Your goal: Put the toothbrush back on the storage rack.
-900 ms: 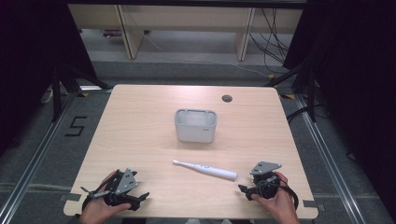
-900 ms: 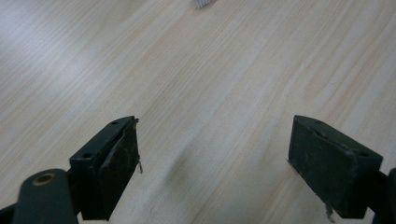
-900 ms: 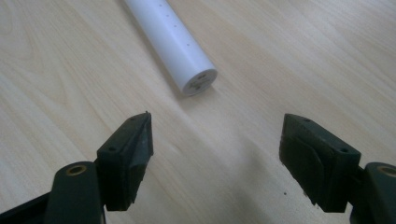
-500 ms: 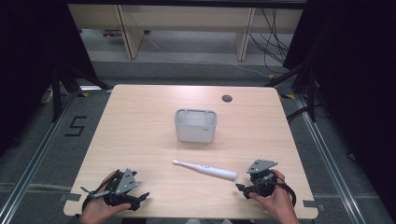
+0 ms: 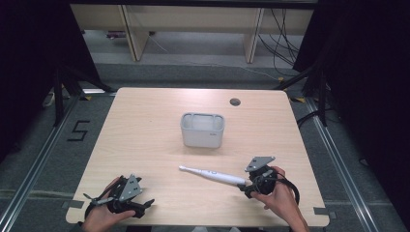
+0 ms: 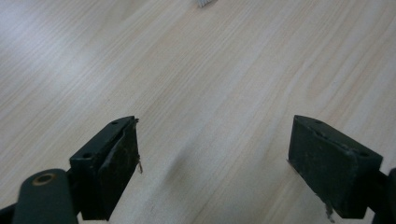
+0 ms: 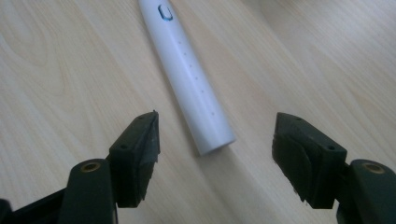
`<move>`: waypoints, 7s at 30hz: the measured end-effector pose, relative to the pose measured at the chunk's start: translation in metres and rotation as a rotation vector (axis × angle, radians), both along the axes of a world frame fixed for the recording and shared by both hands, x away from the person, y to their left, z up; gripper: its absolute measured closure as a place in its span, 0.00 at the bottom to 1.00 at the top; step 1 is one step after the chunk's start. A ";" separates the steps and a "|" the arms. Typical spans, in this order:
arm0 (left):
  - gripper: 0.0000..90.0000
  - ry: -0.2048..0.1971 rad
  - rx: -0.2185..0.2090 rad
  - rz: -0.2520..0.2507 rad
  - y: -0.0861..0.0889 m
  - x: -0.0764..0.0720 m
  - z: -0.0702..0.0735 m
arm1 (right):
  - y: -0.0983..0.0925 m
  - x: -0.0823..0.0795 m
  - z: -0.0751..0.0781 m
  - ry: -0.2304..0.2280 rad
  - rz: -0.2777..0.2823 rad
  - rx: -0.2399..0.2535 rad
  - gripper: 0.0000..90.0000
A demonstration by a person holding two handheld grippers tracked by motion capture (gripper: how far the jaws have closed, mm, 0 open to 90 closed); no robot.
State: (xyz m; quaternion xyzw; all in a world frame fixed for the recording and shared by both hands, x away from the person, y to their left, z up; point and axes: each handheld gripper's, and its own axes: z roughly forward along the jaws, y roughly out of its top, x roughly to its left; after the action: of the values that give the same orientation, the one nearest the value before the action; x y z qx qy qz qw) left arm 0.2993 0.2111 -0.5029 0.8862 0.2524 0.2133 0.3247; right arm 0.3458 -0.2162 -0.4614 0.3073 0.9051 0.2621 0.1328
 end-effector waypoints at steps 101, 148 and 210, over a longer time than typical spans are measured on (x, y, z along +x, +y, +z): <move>0.17 0.003 -0.013 0.001 0.000 0.000 0.000 | 0.121 0.062 -0.013 0.276 0.320 -0.437 0.74; 0.17 0.004 -0.006 0.006 0.000 0.000 0.001 | 0.049 0.061 0.050 -0.089 0.110 0.307 0.74; 0.17 0.003 -0.011 0.001 0.001 0.000 0.001 | 0.063 0.160 0.089 -0.265 -0.149 0.619 0.74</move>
State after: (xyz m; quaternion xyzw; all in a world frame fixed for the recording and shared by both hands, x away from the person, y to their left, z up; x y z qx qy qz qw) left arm 0.2992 0.2122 -0.5024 0.8846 0.2547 0.2108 0.3289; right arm 0.5057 -0.1528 -0.3725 0.3617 0.7325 0.5516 0.1684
